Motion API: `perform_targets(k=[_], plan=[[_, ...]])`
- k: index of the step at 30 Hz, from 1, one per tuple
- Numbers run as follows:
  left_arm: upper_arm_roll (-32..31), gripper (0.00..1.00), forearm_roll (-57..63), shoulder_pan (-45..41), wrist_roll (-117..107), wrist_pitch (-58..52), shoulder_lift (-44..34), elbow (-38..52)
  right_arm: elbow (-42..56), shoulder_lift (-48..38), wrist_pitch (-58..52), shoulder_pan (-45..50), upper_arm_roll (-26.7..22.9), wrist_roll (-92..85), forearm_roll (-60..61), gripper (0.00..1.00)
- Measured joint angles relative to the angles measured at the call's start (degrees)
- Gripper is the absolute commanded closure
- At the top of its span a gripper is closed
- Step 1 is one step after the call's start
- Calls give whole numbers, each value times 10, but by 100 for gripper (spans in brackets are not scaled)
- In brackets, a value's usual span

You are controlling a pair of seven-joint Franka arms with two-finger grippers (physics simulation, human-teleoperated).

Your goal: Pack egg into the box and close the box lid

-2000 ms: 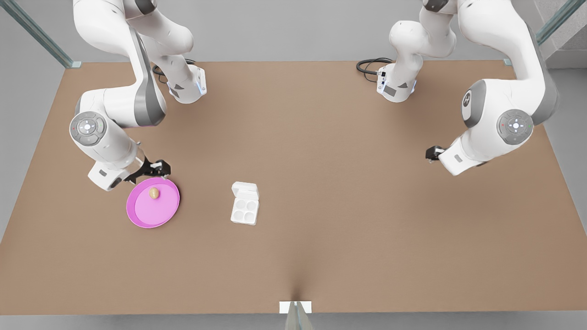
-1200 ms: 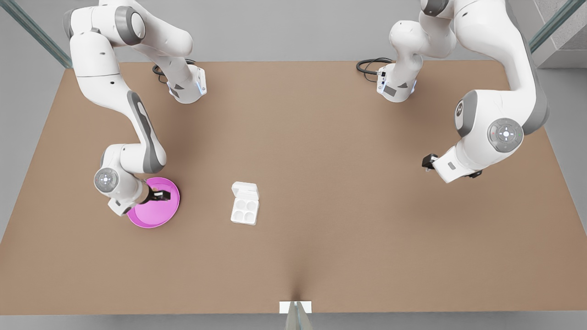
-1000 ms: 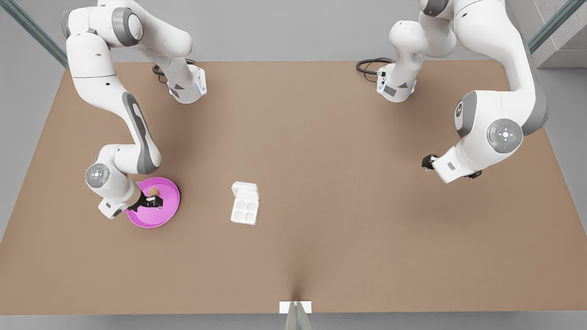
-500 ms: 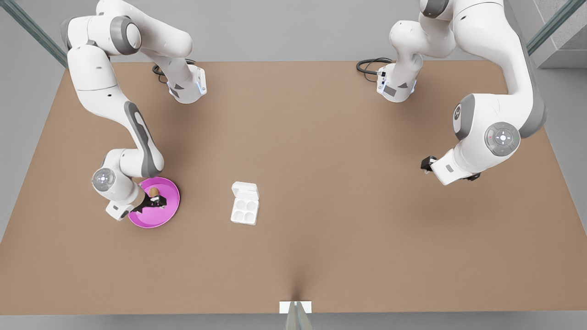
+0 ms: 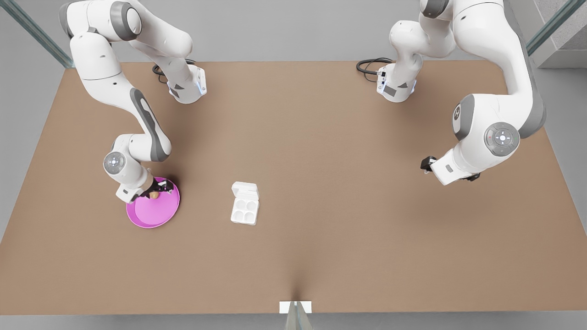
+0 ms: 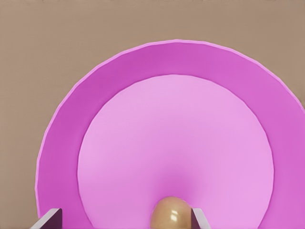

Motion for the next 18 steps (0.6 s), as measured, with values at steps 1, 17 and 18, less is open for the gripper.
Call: perform_targets(k=[1, 17, 18], plan=[[0, 0, 0, 0, 0, 0, 0, 0, 1, 0, 3, -1, 0, 0, 0, 0], [0, 0, -1, 0, 1, 5, 5, 0, -9, 11, 36, -34, 0, -9, -3, 0], [0, 0, -1, 0, 1, 5, 6, 0, -15, 10, 39, -35, 0, -10, -3, 0]])
